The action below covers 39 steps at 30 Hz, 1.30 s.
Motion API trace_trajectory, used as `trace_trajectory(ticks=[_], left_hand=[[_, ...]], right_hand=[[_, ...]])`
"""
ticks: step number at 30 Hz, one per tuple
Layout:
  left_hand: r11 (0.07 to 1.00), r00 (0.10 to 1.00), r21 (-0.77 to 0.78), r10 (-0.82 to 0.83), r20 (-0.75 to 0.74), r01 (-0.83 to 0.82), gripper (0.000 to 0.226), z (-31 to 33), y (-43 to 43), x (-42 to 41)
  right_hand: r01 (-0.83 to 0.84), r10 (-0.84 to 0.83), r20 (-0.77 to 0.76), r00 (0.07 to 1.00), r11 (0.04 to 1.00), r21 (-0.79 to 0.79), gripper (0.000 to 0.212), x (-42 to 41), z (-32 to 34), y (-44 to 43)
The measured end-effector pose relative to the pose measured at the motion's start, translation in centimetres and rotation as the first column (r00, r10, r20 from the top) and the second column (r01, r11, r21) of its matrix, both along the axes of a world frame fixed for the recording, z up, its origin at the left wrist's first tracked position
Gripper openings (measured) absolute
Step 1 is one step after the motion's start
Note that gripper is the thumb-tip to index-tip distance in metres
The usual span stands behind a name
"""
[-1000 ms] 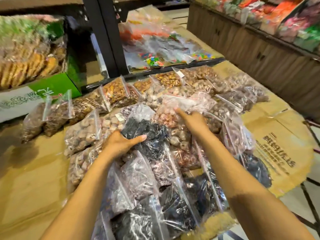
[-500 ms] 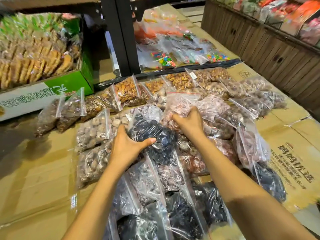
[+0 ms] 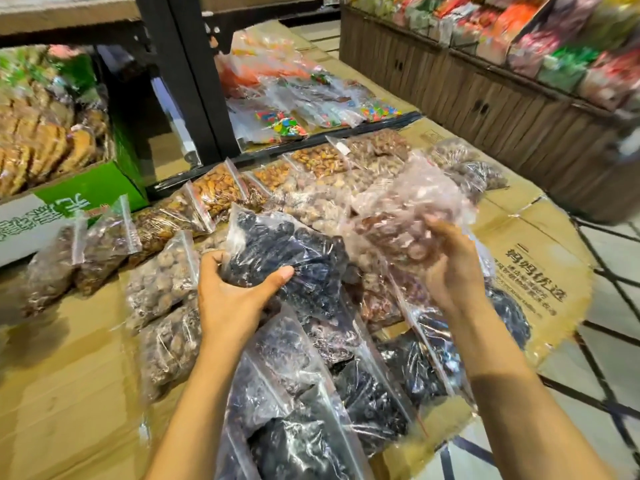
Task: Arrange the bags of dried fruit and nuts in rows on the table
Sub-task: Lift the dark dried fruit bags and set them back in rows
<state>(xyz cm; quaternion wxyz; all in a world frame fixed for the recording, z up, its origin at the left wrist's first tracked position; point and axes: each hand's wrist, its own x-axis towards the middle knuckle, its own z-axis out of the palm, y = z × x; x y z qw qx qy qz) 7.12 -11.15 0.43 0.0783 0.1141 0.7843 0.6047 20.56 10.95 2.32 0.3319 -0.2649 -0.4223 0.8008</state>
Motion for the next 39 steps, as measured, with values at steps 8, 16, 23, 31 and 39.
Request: trace_trajectory(ticks=[8,16,23,31,39], left_hand=[[0.992,0.989,0.118,-0.061,0.132,0.045,0.094,-0.7,2.0,2.3],[0.992,0.989,0.122,-0.010,0.149,-0.009,0.097,-1.4,7.3,8.7],[0.957,0.968,0.207,0.168,0.184,-0.205,0.107,-2.4,13.9,14.6],[0.922,0.922,0.178,0.296,0.250,-0.344,0.099,-3.7,16.2,17.3],[0.923,0.922,0.136,0.331,0.199,-0.361,0.114,-2.9,17.1,16.1]], right_hand=[[0.229,-0.226,0.120,0.967,0.973,-0.012,0.088,12.1,-2.7,0.9],[0.177,-0.197,0.292,0.936,0.980,0.096,0.048,19.2,-3.8,5.8],[-0.112,-0.027,0.485,0.874,0.960,0.256,0.023,22.3,-2.7,16.9],[-0.600,0.203,0.691,0.694,0.694,0.398,0.074,18.1,-3.2,26.2],[-0.911,0.345,0.848,0.402,0.238,0.336,0.028,11.4,-2.7,29.1]])
